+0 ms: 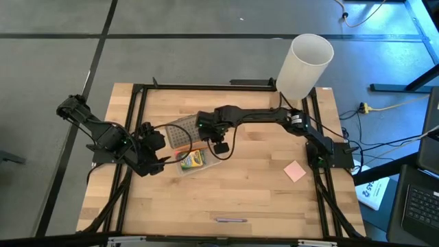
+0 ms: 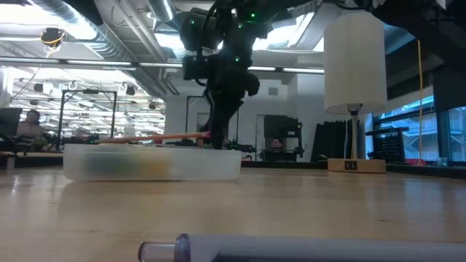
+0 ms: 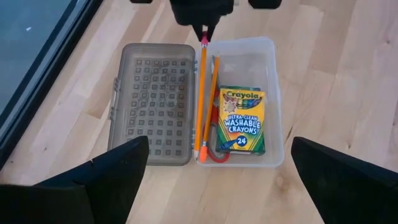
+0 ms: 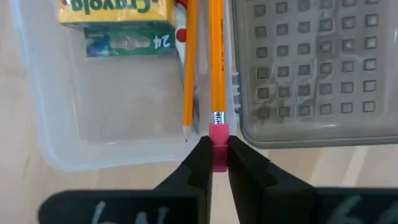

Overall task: Pack school essentials
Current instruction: Put the orange pencil into the transparent supply box

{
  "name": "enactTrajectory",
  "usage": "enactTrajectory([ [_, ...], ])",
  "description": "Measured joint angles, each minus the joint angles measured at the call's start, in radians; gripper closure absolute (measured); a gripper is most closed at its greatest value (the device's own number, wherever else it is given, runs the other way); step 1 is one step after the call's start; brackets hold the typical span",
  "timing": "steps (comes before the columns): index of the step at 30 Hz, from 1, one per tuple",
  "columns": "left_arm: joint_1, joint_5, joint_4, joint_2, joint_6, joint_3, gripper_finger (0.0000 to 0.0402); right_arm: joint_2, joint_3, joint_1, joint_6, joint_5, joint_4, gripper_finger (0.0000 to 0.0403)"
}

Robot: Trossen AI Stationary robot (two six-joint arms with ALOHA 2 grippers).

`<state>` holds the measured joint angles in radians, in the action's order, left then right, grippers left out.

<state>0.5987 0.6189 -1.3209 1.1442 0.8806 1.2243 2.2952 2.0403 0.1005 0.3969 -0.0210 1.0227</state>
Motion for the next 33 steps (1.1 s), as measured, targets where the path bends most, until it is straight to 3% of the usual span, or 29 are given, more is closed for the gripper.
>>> enactTrajectory([
  [13, 0.0, -0.001, 0.0, 0.0, 0.0, 0.0, 0.0013, 0.021, -0.001, 0.0, -0.034, 0.001, 0.007, 0.0357],
  [33, 0.0, -0.003, 0.0, 0.0, 0.0, 0.0, 0.0013, 0.02, -0.001, 0.0, -0.03, 0.0, -0.002, 0.0269],
])
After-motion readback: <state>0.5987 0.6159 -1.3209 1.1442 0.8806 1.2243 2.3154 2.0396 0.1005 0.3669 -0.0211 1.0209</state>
